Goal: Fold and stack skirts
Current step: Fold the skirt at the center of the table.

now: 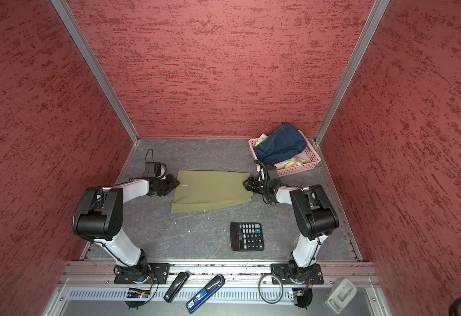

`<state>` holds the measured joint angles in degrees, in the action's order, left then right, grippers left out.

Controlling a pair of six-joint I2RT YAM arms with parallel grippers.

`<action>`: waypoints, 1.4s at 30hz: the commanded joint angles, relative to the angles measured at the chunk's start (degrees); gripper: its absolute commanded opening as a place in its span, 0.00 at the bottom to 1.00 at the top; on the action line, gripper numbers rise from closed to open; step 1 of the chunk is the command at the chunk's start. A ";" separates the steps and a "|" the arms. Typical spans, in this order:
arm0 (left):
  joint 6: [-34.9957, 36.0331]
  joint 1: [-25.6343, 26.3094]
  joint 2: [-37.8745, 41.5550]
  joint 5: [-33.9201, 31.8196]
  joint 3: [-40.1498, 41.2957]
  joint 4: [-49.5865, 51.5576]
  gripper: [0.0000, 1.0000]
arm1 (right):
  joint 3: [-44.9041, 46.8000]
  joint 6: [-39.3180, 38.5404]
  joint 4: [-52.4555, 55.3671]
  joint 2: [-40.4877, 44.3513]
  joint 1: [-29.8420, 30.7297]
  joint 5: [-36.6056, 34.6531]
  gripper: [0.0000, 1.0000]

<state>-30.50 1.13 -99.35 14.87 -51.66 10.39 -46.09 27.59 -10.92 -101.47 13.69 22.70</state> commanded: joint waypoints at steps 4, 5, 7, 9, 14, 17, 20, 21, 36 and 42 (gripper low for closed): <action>2.36 -0.35 -2.62 0.82 -1.71 2.99 0.28 | 0.75 -0.72 4.24 -3.22 -0.38 -1.74 0.78; 2.45 -0.29 -2.87 0.54 -2.09 3.61 0.26 | 0.60 -0.70 4.24 -3.26 -0.39 -1.69 0.78; 2.62 -0.17 -3.54 -0.55 -2.99 5.44 0.21 | 0.26 -0.78 4.34 -3.53 -0.34 -1.60 0.78; 2.47 -0.16 -4.10 -0.63 -3.29 5.97 0.18 | 0.07 -0.87 4.49 -3.67 -0.36 -1.71 0.78; 2.76 -0.18 -6.15 -0.29 -5.16 7.82 0.10 | -0.02 -0.32 4.07 -3.99 -0.34 -2.02 0.77; 2.88 -0.20 -6.27 -0.28 -5.38 7.97 0.07 | -0.03 0.30 3.86 -4.27 -0.34 -2.41 0.76; 2.90 -0.24 -6.38 -0.41 -5.56 8.21 0.06 | -0.21 0.69 3.73 -4.36 -0.38 -2.92 0.73; 2.86 -0.19 -6.45 -0.48 -5.64 8.24 0.03 | -0.23 0.79 3.48 -4.28 -0.35 -2.94 0.70; 2.90 0.00 -6.47 -0.93 -5.73 8.42 0.00 | -1.89 2.38 -1.82 -7.00 -0.25 3.26 0.56; 2.89 0.19 -6.47 -1.46 -5.87 8.59 0.00 | -2.83 1.27 -0.49 -8.27 -0.24 4.93 0.56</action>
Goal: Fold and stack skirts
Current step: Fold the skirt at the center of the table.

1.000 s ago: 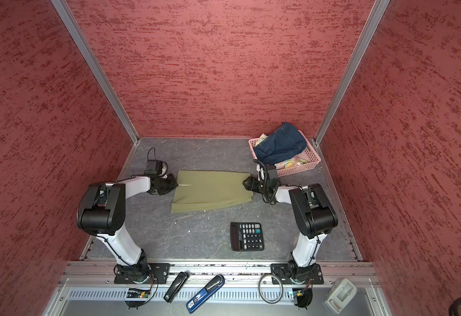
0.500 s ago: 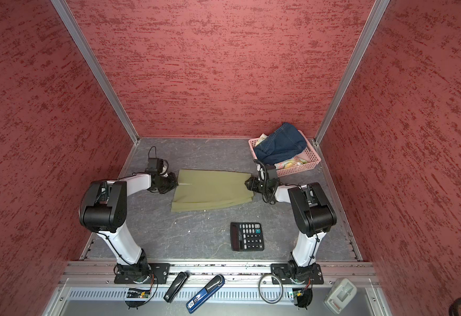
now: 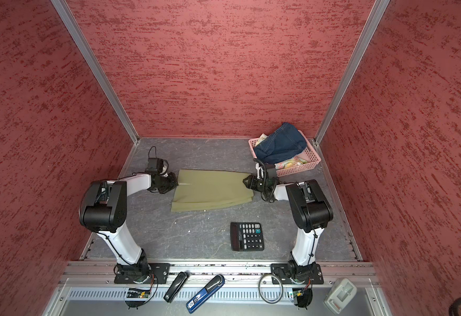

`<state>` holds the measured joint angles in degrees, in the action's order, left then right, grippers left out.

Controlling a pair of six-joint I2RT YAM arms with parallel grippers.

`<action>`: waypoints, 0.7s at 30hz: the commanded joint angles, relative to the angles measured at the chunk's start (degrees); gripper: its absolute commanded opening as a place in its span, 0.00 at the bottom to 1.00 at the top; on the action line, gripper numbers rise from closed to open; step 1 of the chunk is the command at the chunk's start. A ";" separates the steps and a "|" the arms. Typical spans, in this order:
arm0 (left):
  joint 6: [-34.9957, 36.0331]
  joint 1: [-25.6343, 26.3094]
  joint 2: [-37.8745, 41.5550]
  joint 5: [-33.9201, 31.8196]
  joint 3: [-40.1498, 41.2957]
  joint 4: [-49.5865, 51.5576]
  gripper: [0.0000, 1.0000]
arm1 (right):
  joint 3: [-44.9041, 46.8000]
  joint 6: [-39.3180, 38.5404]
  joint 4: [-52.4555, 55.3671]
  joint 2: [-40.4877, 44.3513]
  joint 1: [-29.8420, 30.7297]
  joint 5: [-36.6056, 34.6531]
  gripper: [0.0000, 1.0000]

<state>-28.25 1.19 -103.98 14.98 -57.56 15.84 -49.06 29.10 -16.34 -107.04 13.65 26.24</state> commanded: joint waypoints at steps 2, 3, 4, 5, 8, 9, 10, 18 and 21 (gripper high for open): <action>0.65 0.34 -1.84 -1.96 -0.06 3.31 0.00 | -0.14 -1.22 6.15 -2.77 0.16 1.04 0.56; 0.68 0.47 -1.92 -2.15 -0.18 3.41 0.00 | -0.22 -1.60 6.50 -2.77 0.37 1.01 0.56; 0.69 0.48 -1.92 -2.25 -0.27 3.50 0.00 | -0.34 -2.09 7.04 -2.86 0.50 1.01 0.56; 0.74 0.51 -1.92 -2.28 -0.28 3.51 0.00 | -0.42 -2.28 7.11 -2.82 0.60 1.14 0.56; 0.83 0.53 -2.02 -2.36 -0.53 3.60 0.00 | -0.85 -2.38 7.29 -2.89 0.76 1.97 0.51; 0.82 0.57 -2.16 -2.51 -0.58 3.75 0.00 | -1.15 -2.37 7.36 -2.90 0.82 2.32 0.47; 0.82 0.70 -2.19 -2.58 -0.71 3.89 0.00 | -1.52 -2.38 7.53 -2.69 0.78 2.57 0.41; 0.83 0.85 -1.88 -2.70 -0.45 3.51 0.00 | -4.60 -2.03 9.00 1.56 0.77 0.50 0.00; 1.00 1.11 -1.84 -2.94 -0.46 3.51 0.00 | -6.49 -1.86 10.27 3.02 0.84 -0.43 0.00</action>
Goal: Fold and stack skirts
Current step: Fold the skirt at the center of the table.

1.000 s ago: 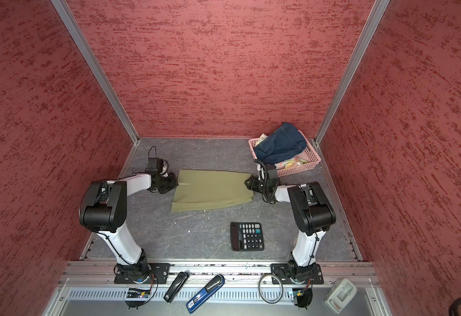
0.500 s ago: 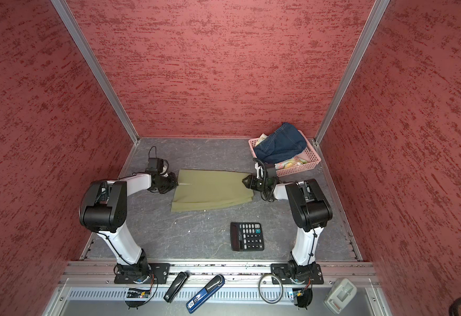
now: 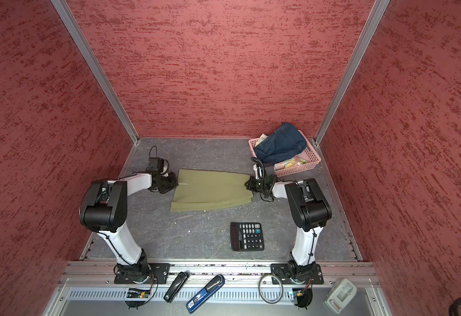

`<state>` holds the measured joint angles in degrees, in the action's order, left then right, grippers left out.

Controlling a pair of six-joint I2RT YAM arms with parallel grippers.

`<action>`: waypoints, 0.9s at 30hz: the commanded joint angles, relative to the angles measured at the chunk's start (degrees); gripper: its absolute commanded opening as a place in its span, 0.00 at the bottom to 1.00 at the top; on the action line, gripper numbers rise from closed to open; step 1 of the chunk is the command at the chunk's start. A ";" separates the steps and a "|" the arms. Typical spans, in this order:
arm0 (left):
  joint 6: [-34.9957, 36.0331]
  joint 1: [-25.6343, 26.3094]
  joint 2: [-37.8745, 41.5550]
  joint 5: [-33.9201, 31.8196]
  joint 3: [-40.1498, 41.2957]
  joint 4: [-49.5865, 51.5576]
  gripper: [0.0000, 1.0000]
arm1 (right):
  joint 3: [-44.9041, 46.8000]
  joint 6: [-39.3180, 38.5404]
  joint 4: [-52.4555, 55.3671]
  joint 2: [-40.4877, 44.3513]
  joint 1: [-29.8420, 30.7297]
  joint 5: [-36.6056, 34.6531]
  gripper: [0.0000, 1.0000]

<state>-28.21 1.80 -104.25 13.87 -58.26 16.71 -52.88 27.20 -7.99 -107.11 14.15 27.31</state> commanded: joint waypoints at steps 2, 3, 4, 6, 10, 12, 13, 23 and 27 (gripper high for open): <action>0.90 0.62 -1.49 -1.99 0.38 2.63 0.00 | -4.22 -0.11 3.57 3.99 0.35 -1.95 0.00; 1.03 0.68 -1.36 -1.99 0.44 2.55 0.00 | -5.03 -0.29 4.58 4.42 0.39 -2.40 0.00; 1.05 0.80 -1.30 -2.08 0.51 2.51 0.00 | -6.10 -0.60 6.07 4.85 0.51 -3.04 0.00; 1.02 0.90 -1.09 -2.15 0.77 2.28 0.00 | -8.37 -1.80 9.33 5.38 1.01 -4.67 0.00; 1.05 1.18 -0.85 -2.05 0.94 1.93 0.00 | -13.07 -3.86 16.71 6.16 2.87 -10.63 0.00; 1.00 1.18 -0.83 -1.72 1.09 1.58 0.00 | -15.41 -4.41 20.29 6.19 4.23 -13.93 0.00; 1.08 1.31 -0.82 -1.72 1.13 1.57 0.00 | -16.90 -4.88 22.34 6.21 5.21 -16.12 0.00; 1.22 1.72 -0.65 -1.22 1.53 0.87 0.00 | -29.84 -4.49 36.63 4.55 14.44 -30.64 0.00; 1.40 1.90 -0.52 -1.21 1.67 0.69 0.00 | -33.73 -2.81 38.60 3.46 17.67 -30.95 0.00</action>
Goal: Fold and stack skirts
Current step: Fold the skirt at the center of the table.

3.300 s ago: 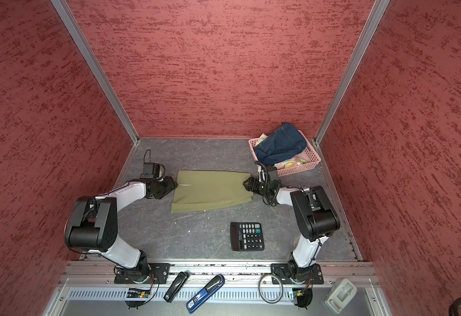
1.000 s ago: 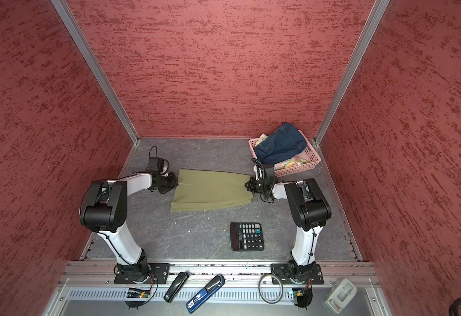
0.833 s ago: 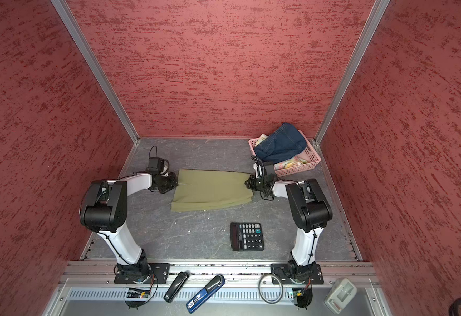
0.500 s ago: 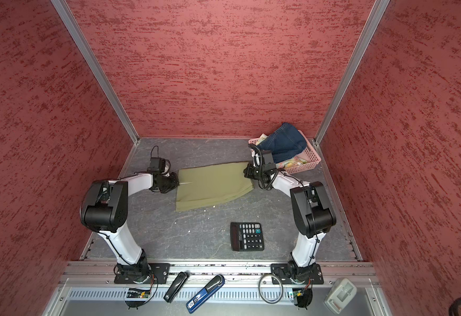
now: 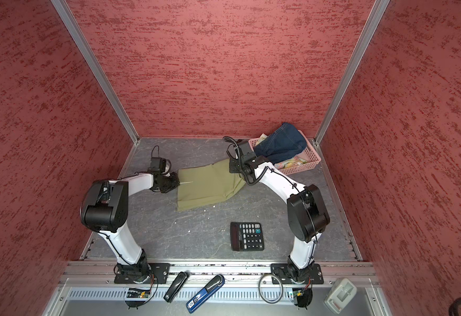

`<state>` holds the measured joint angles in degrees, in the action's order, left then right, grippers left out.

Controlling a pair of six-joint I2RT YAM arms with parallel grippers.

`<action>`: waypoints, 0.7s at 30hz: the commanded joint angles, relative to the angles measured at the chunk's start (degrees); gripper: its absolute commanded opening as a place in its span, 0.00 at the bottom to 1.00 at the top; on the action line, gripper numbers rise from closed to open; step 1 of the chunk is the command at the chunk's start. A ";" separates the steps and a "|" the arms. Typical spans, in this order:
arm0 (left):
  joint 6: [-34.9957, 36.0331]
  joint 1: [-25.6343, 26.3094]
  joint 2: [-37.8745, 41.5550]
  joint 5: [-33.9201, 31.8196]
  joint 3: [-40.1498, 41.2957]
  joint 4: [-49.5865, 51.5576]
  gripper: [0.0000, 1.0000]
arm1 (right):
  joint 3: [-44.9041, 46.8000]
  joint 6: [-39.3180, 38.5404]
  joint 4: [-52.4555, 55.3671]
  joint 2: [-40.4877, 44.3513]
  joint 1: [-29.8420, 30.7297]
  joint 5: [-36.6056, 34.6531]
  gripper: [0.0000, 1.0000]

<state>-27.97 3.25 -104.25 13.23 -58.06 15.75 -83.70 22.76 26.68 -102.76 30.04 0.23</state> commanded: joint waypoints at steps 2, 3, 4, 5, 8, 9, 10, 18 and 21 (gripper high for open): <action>1.25 0.58 -0.55 -0.34 1.42 1.48 0.00 | -5.21 2.60 5.22 -2.16 3.11 -4.09 0.00; 1.38 0.67 -0.67 -0.25 1.38 1.61 0.00 | -6.29 3.20 5.71 -2.80 3.84 -4.01 0.00; 1.49 0.79 -0.76 -0.36 1.18 1.81 0.00 | -7.15 3.87 5.84 -3.38 4.50 -3.71 0.00; 1.51 0.93 -0.85 -0.55 1.11 1.90 0.00 | -7.78 4.44 5.74 -3.93 5.08 -3.21 0.00; 1.69 1.15 -0.96 -0.68 0.92 2.10 0.00 | -9.60 6.61 5.27 -5.57 6.69 -1.41 0.00; 1.77 1.28 -0.91 -0.74 0.89 2.10 0.00 | -10.17 7.40 4.97 -6.08 7.03 -0.74 0.00; 1.75 1.25 -0.94 -0.70 0.85 2.14 0.00 | -10.41 8.08 4.50 -6.42 7.39 -0.12 0.00; 2.13 1.50 -1.22 -0.49 0.57 2.24 0.00 | -17.49 12.71 2.31 -12.91 10.18 5.14 0.00; 2.21 1.50 -1.28 -0.40 0.53 2.39 0.00 | -20.98 13.59 2.58 -15.90 10.97 6.76 0.00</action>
<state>-27.11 4.10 -104.25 13.13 -58.02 15.53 -101.30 33.69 29.95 -116.86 39.83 4.29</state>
